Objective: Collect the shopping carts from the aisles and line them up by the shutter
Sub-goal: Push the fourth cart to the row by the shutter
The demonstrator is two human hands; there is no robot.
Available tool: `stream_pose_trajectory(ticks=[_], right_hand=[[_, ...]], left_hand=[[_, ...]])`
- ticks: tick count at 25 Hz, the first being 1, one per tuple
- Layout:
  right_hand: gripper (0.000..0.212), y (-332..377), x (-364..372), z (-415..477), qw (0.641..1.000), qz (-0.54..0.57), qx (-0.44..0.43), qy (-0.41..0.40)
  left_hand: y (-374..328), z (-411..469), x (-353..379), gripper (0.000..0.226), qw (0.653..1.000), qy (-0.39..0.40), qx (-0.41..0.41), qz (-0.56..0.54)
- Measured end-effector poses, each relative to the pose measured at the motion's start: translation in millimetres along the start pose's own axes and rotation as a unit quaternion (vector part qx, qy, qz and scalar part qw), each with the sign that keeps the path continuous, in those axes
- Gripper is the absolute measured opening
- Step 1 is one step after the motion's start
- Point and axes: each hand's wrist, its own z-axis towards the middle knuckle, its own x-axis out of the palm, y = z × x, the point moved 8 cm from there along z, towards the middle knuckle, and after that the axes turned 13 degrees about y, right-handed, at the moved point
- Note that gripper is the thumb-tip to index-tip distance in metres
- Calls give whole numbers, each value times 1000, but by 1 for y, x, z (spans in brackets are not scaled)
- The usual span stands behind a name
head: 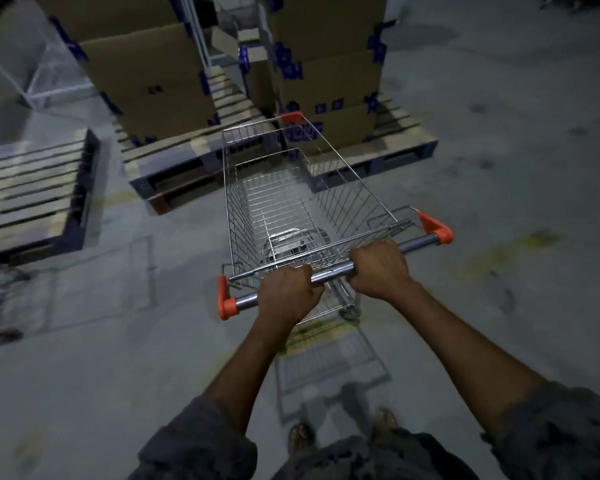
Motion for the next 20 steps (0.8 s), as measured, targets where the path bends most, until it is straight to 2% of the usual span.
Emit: stream_pose_trajectory(ticks=[2,7,12,20], right_hand=[[12,-19,5,-14,1000,1,10,2],[20,-76,17,-42,1000,2,24,-20],[24,-144,27,-67,999,5,21,-24],[24,-242,36,-94,999,22,42,-9]], left_hand=[[-23,3,-1,38,1000,7,16,3],[-77,23,0,42,998,46,36,1],[-144,47,2,43,990,125,48,-42],[-243,68,-7,28,987,110,108,-52]])
